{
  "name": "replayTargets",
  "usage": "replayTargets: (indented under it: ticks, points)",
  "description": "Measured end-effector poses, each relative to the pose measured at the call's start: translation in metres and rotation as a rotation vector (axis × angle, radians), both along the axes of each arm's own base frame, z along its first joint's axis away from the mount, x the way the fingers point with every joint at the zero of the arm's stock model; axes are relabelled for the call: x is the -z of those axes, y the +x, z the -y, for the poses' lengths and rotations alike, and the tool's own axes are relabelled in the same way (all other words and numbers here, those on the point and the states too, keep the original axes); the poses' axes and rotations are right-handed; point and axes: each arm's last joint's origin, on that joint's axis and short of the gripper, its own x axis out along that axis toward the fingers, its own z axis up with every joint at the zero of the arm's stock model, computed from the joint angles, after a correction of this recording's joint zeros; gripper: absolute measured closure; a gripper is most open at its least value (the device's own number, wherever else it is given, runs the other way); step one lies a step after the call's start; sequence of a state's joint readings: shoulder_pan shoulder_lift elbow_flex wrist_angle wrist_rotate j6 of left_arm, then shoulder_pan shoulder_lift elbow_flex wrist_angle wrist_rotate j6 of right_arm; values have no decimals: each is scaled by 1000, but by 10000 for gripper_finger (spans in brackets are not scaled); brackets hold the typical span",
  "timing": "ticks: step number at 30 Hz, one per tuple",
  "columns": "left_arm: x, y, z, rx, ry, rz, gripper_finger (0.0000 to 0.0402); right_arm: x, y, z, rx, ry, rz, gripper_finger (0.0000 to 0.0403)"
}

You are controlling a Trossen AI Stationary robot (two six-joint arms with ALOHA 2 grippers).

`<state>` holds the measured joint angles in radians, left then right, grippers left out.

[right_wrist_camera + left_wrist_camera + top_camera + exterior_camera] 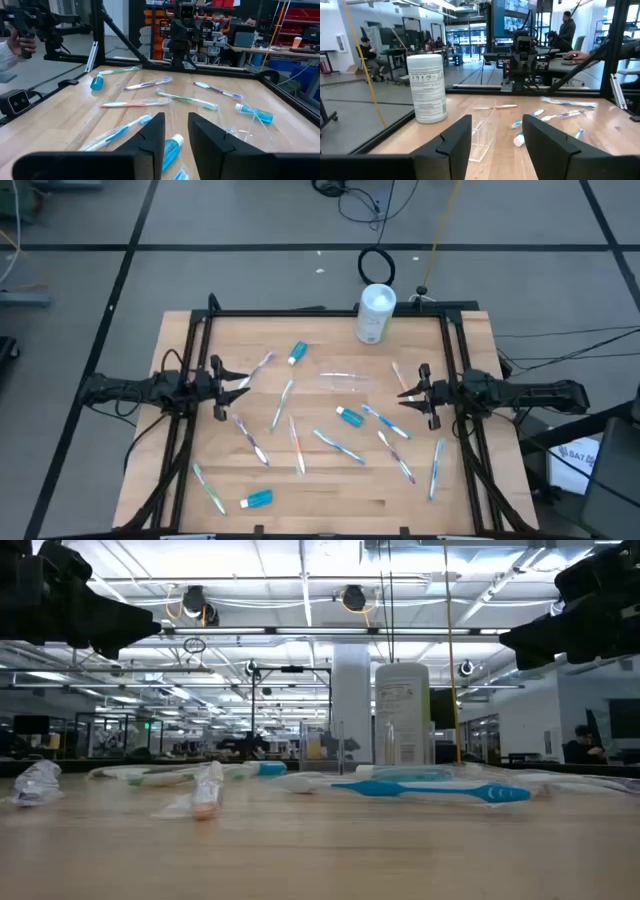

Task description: Pick & Place toothbrushing station

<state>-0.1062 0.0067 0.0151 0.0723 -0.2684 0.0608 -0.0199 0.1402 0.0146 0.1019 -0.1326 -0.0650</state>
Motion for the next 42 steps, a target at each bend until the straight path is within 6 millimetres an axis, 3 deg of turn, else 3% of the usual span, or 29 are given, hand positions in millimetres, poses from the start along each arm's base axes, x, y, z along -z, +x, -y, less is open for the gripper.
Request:
replayTargets:
  ticks: [11,17,25,30,37,42]
  points:
    - [0,0,0,2,-14,2,220,0,0,0,0,2,1,326]
    - [-1,0,1,28,-113,25,220,-2,0,0,3,105,5,326]
    - [-2,0,0,16,-173,53,220,-16,-1,0,-6,136,156,326]
    - [-7,-1,-1,0,-228,107,220,-25,-2,2,50,49,260,326]
    - [-15,-1,2,113,-286,191,220,-28,0,2,63,203,270,326]
    - [-10,6,0,27,-372,143,220,-38,5,2,43,252,376,326]
